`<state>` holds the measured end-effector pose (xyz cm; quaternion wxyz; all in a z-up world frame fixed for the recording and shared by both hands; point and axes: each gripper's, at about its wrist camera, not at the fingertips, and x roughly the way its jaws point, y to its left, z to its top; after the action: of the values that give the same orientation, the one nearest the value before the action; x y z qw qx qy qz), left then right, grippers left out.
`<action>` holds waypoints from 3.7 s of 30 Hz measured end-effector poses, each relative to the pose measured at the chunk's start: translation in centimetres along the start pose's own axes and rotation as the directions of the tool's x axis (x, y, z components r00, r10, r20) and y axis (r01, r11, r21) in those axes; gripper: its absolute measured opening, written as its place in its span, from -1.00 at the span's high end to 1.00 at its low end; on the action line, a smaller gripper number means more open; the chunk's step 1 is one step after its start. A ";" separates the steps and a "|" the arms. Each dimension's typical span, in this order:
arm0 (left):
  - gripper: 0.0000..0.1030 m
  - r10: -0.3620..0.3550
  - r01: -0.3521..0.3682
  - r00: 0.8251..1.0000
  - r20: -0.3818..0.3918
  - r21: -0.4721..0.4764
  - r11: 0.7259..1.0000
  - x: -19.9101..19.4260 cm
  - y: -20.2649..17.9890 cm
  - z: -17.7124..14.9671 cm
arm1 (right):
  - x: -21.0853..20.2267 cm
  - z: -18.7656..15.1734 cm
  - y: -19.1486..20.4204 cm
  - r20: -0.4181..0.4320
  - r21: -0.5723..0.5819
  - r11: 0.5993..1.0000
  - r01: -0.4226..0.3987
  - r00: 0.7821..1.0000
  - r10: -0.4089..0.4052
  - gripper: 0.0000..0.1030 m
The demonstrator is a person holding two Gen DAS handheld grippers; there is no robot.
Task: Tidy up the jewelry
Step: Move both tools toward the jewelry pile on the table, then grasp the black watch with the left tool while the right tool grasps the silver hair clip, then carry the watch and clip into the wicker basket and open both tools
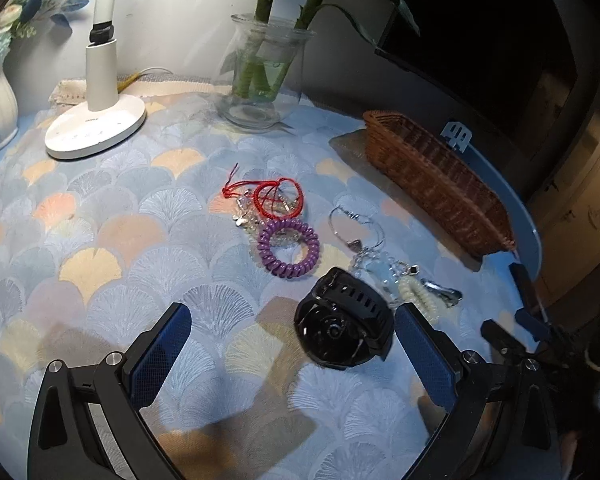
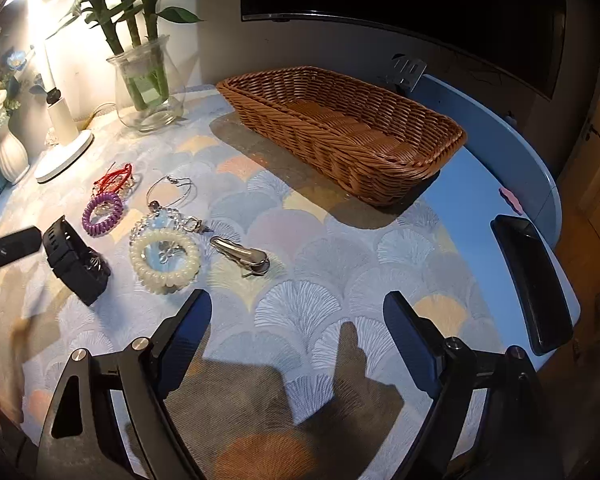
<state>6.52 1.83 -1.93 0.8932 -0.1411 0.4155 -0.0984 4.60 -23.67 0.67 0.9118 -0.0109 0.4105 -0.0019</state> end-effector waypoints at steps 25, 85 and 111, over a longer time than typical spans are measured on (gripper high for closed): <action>-0.78 0.130 -0.130 0.991 -0.037 -0.007 0.991 0.0 4.7 -0.6 | 3.7 1.4 1.3 -0.088 -0.079 0.991 -0.110 0.991 0.103 -0.05; 0.73 -0.054 0.121 0.978 -0.199 0.342 0.932 2.3 -0.9 -0.3 | 3.0 0.9 1.3 -0.078 -0.273 0.915 -0.298 0.954 0.288 0.53; 0.73 -0.112 0.249 0.952 -0.285 0.508 0.824 17.0 -22.2 17.4 | 8.9 14.7 -12.1 -0.084 0.103 0.986 -0.131 0.987 0.140 0.53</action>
<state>29.44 -21.05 4.03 0.8254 0.0893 0.4618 -0.3122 21.53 -35.57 3.99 0.8896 0.0615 0.4508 0.0396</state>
